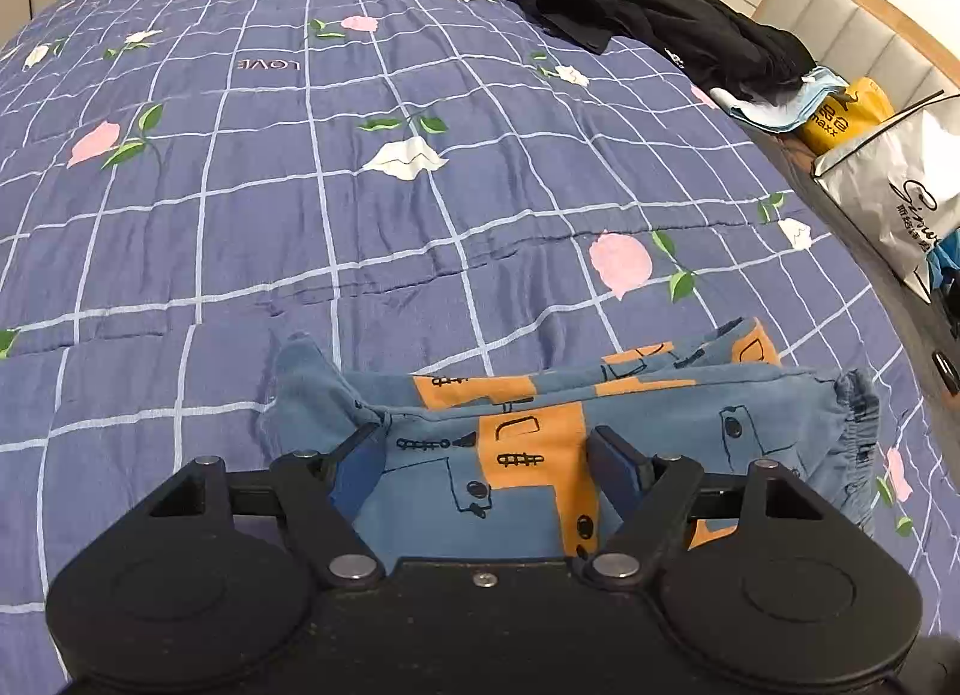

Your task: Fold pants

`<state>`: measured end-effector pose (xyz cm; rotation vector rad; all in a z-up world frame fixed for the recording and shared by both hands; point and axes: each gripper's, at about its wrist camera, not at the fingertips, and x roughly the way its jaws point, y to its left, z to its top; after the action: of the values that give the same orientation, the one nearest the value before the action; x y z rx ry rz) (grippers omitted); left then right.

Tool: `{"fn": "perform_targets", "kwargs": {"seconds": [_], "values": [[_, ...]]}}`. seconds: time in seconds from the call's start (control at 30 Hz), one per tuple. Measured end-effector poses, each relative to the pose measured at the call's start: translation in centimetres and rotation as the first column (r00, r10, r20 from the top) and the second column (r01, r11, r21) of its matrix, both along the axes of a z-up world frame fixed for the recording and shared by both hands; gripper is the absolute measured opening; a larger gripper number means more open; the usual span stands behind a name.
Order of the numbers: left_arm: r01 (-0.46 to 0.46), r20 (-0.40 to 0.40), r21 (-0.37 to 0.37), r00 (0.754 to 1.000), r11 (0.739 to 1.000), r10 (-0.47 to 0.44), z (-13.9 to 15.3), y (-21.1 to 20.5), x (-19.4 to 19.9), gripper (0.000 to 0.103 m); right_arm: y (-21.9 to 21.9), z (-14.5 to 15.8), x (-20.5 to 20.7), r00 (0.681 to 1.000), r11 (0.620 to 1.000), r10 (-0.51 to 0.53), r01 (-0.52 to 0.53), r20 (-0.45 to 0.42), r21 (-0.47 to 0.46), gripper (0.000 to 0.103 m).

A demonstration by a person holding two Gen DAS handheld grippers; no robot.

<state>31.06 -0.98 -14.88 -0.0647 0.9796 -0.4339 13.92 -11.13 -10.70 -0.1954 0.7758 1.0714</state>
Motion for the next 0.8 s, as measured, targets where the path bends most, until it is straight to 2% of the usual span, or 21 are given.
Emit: {"fn": "perform_targets", "kwargs": {"seconds": [0.1, 0.2, 0.33, 0.47, 0.5, 0.57, 0.8], "values": [[-0.017, 0.015, -0.001, 1.0, 1.0, 0.017, 0.4, -0.2, -0.6, 0.078, -0.4, 0.4, -0.6, 1.0, 0.999, -0.006, 0.007, -0.012, 0.033, 0.083], [-0.01, 0.027, 0.026, 1.0, 1.0, 0.009, 0.5, -0.9, -1.1, 0.08, -2.2, 1.4, -0.1, 0.997, 0.987, -0.072, 0.077, -0.04, 0.142, 0.083], [-0.019, 0.023, 0.035, 1.0, 0.999, 0.019, 0.8, -0.8, -2.0, 0.08, -3.0, 0.1, 0.4, 0.995, 0.995, -0.094, 0.096, -0.043, 0.035, 0.083], [-0.046, 0.033, 0.049, 0.998, 0.998, 0.044, 1.2, -0.3, -3.8, 0.081, -5.2, 0.2, -0.4, 0.991, 0.993, -0.11, 0.113, -0.072, 0.041, 0.083], [-0.057, 0.038, 0.053, 0.998, 0.997, 0.055, 1.3, -0.1, -4.5, 0.085, -5.8, 0.4, -0.6, 0.99, 0.991, -0.122, 0.125, -0.072, 0.044, 0.084], [-0.079, 0.04, 0.048, 0.996, 0.996, 0.077, 1.6, 0.4, -5.8, 0.09, -7.5, 1.0, -1.1, 0.983, 0.984, -0.166, 0.171, -0.079, 0.058, 0.088], [-0.165, 0.0, 0.016, 0.986, 0.986, 0.165, 0.9, 3.9, -10.9, 0.09, -13.6, 2.1, -1.2, 0.942, 0.937, -0.317, 0.329, -0.106, 0.117, 0.089]]}}
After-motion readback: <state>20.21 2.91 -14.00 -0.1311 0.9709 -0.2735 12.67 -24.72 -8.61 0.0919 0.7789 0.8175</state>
